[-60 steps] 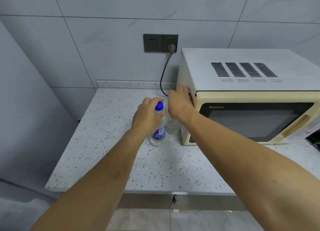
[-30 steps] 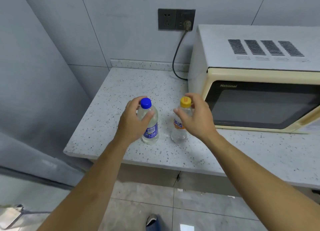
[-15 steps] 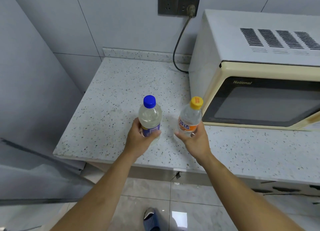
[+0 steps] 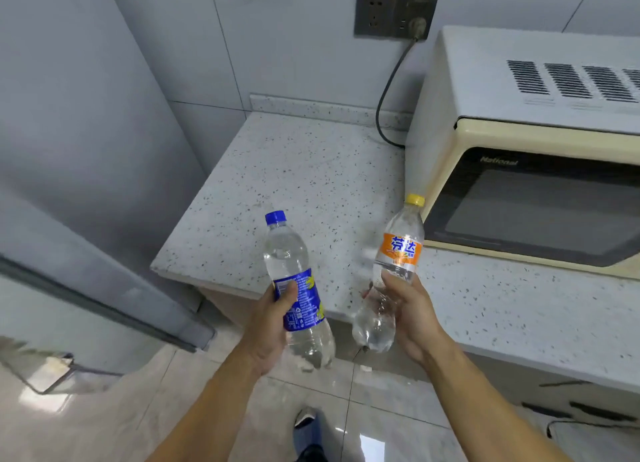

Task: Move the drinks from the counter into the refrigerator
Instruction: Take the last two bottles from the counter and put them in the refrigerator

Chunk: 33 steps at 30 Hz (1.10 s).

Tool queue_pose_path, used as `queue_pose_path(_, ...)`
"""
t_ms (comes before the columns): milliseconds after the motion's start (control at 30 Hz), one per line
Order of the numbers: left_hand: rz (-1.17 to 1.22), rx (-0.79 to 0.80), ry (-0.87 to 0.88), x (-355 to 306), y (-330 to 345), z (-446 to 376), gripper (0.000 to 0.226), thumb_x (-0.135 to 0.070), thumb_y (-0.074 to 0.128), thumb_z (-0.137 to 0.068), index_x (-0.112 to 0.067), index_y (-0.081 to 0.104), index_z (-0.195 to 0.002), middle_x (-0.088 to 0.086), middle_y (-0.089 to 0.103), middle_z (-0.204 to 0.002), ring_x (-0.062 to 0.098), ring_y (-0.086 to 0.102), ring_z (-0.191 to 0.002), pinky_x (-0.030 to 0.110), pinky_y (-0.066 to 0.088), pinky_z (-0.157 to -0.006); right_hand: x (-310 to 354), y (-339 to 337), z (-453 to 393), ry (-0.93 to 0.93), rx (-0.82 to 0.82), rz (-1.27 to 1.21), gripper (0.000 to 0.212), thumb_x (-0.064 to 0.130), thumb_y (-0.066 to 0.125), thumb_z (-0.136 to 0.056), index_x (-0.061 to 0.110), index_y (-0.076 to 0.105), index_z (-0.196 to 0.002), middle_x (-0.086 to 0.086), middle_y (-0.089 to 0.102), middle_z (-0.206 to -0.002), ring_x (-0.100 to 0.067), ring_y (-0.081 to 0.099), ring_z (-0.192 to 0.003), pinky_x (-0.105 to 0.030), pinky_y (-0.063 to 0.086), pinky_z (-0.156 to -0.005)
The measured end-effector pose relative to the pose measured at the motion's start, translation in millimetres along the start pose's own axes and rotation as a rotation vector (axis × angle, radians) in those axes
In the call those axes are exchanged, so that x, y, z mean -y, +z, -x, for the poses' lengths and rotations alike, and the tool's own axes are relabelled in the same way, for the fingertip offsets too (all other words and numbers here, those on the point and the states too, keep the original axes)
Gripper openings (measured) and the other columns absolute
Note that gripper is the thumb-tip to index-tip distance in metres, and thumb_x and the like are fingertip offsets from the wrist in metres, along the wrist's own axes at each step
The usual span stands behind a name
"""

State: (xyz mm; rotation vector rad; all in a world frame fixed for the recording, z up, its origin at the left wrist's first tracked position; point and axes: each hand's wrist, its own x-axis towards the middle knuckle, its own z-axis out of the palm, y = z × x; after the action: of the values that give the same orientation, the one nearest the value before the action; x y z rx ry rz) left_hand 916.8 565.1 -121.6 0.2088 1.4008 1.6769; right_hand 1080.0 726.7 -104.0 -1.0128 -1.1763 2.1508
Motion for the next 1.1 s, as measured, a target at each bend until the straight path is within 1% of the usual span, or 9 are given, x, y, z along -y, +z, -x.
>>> queue_pose_path(67,0.042,-0.091,-0.055,8,3,28,0.063,-0.049,0.067,-0.083,-0.004,0.059,-0.127,0.017,0.072,-0.107,0.029,0.071,-0.090,0.040,0.058,-0.076,-3,2,14,0.093,0.058,-0.096,0.027,0.029,0.070,-0.085,0.014,0.059,-0.105,-0.014,0.066,-0.087,-0.031,0.066,-0.077,-0.044,0.052,-0.081)
queue_pose_path(167,0.158,-0.196,-0.156,26,-1,72,0.065,-0.062,0.054,-0.082,-0.007,0.072,-0.109,0.019,0.074,-0.101,0.028,0.073,-0.077,0.036,0.058,-0.062,-16,4,37,0.200,0.119,-0.096,0.046,0.050,0.063,-0.083,0.010,0.063,-0.106,-0.015,0.066,-0.085,-0.030,0.065,-0.074,-0.041,0.052,-0.076)
queue_pose_path(300,0.417,-0.233,-0.165,54,-17,127,0.055,-0.059,0.062,-0.076,-0.009,0.080,-0.088,0.015,0.073,-0.090,0.025,0.072,-0.067,0.036,0.059,-0.059,-47,14,71,0.327,0.216,-0.065,0.059,0.060,0.059,-0.076,0.006,0.068,-0.097,-0.017,0.065,-0.081,-0.032,0.063,-0.069,-0.040,0.052,-0.073)
queue_pose_path(433,0.484,-0.270,-0.093,70,-44,187,0.064,-0.057,0.082,-0.062,-0.005,0.078,-0.099,0.019,0.074,-0.099,0.030,0.073,-0.078,0.044,0.060,-0.073,-84,33,108,0.465,0.321,-0.001,0.061,0.058,0.058,-0.076,0.002,0.068,-0.098,-0.019,0.067,-0.082,-0.034,0.067,-0.069,-0.040,0.055,-0.072)
queue_pose_path(533,0.489,-0.340,-0.078,80,-65,229,0.067,-0.060,0.071,-0.073,-0.004,0.075,-0.108,0.020,0.070,-0.115,0.037,0.071,-0.094,0.053,0.057,-0.084,-109,50,132,0.542,0.409,0.096,0.064,0.058,0.058,-0.078,0.000,0.067,-0.106,-0.024,0.069,-0.090,-0.037,0.069,-0.073,-0.043,0.056,-0.075)
queue_pose_path(600,0.476,-0.426,-0.079,84,-76,251,0.062,-0.058,0.062,-0.075,-0.006,0.076,-0.106,0.020,0.070,-0.115,0.038,0.072,-0.093,0.051,0.058,-0.079,-124,65,145,0.565,0.462,0.166,0.065,0.059,0.060,-0.077,0.001,0.068,-0.104,-0.024,0.069,-0.089,-0.036,0.068,-0.071,-0.045,0.055,-0.076)
queue_pose_path(767,0.528,-0.624,-0.028,90,-106,303,0.057,-0.051,0.061,-0.075,-0.004,0.074,-0.105,0.020,0.073,-0.105,0.033,0.073,-0.077,0.042,0.060,-0.065,-157,112,174,0.595,0.583,0.293,0.053,0.062,0.060,-0.080,0.012,0.077,-0.088,-0.022,0.068,-0.085,-0.034,0.067,-0.069,-0.045,0.053,-0.075)
queue_pose_path(967,0.481,-0.820,0.026,89,-168,362,0.062,-0.053,0.071,-0.073,-0.007,0.066,-0.114,0.017,0.074,-0.103,0.030,0.073,-0.079,0.040,0.059,-0.067,-201,185,208,0.677,0.681,0.465,0.077,0.070,0.062,-0.071,0.003,0.068,-0.108,-0.021,0.071,-0.087,-0.032,0.069,-0.070,-0.041,0.058,-0.071)
queue_pose_path(1100,0.400,-0.902,0.083,84,-219,401,0.066,-0.061,0.076,-0.068,-0.013,0.064,-0.113,0.014,0.075,-0.102,0.032,0.074,-0.082,0.038,0.060,-0.065,-233,241,240,0.695,0.714,0.528,0.078,0.072,0.062,-0.069,0.005,0.069,-0.108,-0.020,0.073,-0.089,-0.031,0.070,-0.071,-0.040,0.058,-0.071)
